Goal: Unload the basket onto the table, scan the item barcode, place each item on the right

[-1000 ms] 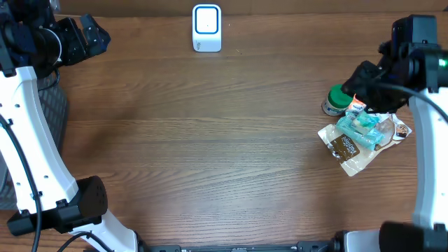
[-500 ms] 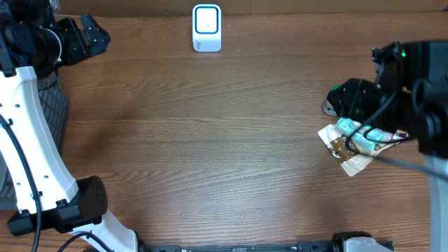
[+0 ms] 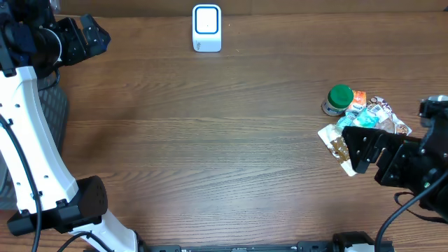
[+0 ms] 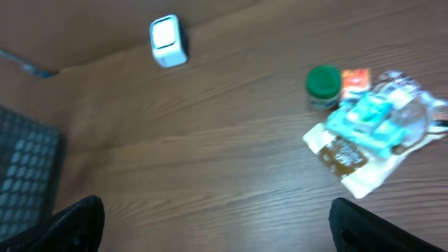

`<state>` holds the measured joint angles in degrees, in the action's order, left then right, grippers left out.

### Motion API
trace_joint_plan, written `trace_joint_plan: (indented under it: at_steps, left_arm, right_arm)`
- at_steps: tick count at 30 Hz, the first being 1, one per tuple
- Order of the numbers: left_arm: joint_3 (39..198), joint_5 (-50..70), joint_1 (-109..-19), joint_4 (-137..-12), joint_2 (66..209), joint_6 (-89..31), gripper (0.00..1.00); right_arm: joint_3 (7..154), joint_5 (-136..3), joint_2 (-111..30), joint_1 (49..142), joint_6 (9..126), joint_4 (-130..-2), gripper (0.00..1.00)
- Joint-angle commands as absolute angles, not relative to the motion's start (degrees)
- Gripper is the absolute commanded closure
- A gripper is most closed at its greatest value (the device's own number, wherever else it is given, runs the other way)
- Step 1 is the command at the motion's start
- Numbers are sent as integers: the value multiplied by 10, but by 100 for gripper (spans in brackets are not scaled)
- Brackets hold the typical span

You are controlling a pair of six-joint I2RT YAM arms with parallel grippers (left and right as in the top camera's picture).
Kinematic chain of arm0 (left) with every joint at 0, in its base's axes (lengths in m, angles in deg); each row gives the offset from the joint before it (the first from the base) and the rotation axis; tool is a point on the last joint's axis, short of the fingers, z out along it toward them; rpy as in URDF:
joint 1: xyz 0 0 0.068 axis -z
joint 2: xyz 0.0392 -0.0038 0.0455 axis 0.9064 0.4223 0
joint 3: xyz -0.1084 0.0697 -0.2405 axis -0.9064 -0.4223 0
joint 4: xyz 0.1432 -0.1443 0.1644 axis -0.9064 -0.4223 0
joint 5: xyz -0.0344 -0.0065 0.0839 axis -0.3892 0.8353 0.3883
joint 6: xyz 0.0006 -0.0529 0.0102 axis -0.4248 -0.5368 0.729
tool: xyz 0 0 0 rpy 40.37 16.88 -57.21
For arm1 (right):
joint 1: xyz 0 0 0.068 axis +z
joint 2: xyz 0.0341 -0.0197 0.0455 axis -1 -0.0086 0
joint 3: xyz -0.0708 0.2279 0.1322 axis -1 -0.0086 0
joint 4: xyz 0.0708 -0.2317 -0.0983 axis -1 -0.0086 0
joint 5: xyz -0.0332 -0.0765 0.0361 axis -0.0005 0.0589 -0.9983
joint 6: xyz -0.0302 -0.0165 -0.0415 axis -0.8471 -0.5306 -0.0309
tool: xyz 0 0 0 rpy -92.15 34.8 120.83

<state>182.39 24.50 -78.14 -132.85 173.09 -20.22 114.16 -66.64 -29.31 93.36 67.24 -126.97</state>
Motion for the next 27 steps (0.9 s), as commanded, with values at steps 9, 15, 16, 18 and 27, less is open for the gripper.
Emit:
trace_joint_plan:
  at_steps: [9, 15, 16, 18, 27]
  left_arm:
    - [1828, 246, -781, -1328, 1724, -208, 0]
    - [1828, 246, -781, -1328, 1724, -208, 1]
    - [1828, 246, -781, -1328, 1724, -208, 1]
    - [1828, 246, -781, -1328, 1724, -208, 1]
    - [1828, 246, -781, -1328, 1724, -208, 1]
  right_arm:
    - [1065, -605, -274, 950, 621, -1096, 0]
    - [854, -604, -191, 974, 558, -833, 0]
    - [800, -604, -170, 974, 558, -773, 0]
    - [721, -606, -138, 974, 559, -695, 0]
    - [348, -615, 53, 977, 559, -378, 0]
